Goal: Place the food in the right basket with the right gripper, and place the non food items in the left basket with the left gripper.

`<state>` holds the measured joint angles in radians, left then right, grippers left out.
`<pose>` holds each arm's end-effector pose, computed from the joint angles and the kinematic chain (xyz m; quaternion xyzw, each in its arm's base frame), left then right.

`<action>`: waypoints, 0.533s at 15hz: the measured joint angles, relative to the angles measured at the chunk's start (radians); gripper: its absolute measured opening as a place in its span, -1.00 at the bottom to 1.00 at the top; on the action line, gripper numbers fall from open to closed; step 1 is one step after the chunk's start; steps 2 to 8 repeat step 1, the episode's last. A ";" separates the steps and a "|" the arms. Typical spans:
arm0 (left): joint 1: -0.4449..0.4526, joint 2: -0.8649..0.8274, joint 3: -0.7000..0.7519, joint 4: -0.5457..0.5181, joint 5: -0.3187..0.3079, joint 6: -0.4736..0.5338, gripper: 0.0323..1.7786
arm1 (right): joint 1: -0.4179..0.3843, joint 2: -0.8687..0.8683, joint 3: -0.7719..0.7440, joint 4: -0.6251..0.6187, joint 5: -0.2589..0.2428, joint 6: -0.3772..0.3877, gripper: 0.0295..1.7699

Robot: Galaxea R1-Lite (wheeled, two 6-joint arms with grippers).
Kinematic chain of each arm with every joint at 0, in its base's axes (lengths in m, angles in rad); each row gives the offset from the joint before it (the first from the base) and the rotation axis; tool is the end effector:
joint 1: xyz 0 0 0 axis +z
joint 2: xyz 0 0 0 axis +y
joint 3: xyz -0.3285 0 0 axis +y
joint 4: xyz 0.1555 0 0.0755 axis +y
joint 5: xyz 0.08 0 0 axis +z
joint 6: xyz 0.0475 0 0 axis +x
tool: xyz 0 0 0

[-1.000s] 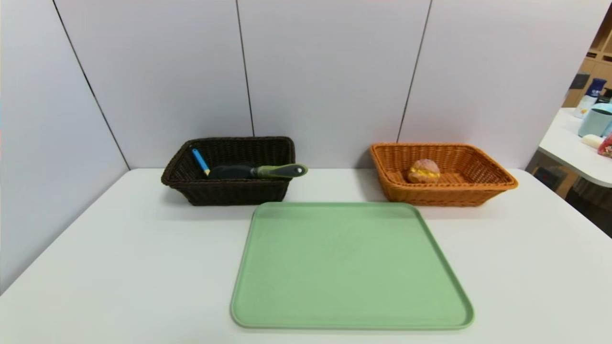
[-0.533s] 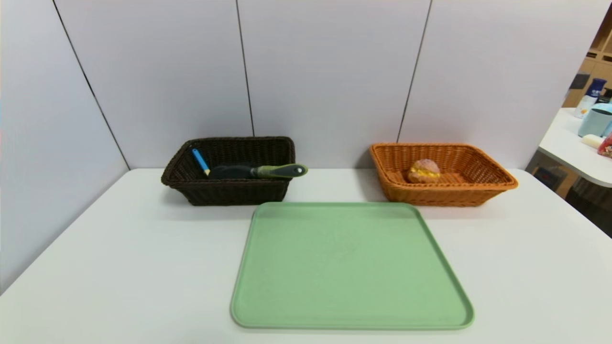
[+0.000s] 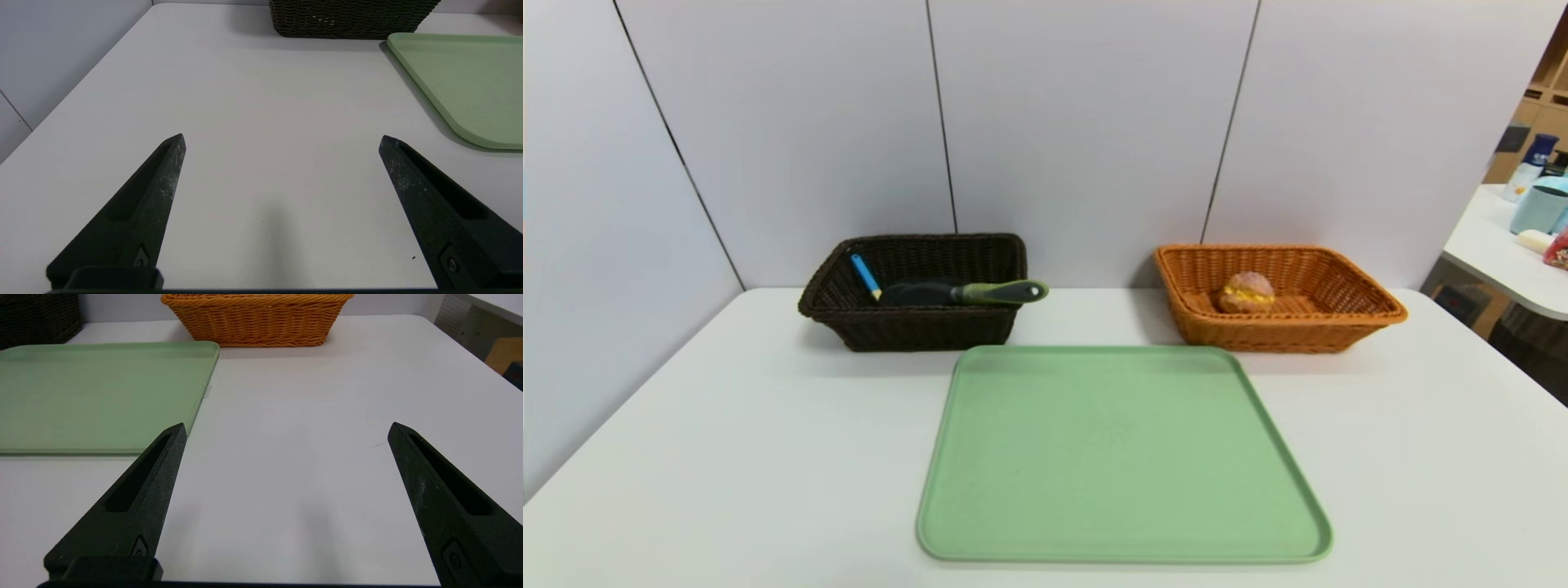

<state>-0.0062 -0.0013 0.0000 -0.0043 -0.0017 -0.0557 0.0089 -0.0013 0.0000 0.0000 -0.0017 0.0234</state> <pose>-0.0456 0.0002 0.0760 -0.0279 -0.0027 -0.0040 0.9996 -0.0456 -0.0005 0.0754 0.0117 -0.0006 0.0036 0.9999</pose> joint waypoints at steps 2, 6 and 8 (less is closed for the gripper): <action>0.000 0.000 0.000 0.000 0.000 0.000 0.90 | 0.000 0.000 0.000 0.000 0.000 0.002 0.92; 0.000 0.000 0.000 0.000 0.000 0.000 0.90 | 0.000 0.000 0.000 0.000 0.000 0.002 0.92; 0.000 0.000 0.000 0.000 0.000 0.000 0.90 | 0.000 0.000 0.000 0.000 0.000 0.002 0.92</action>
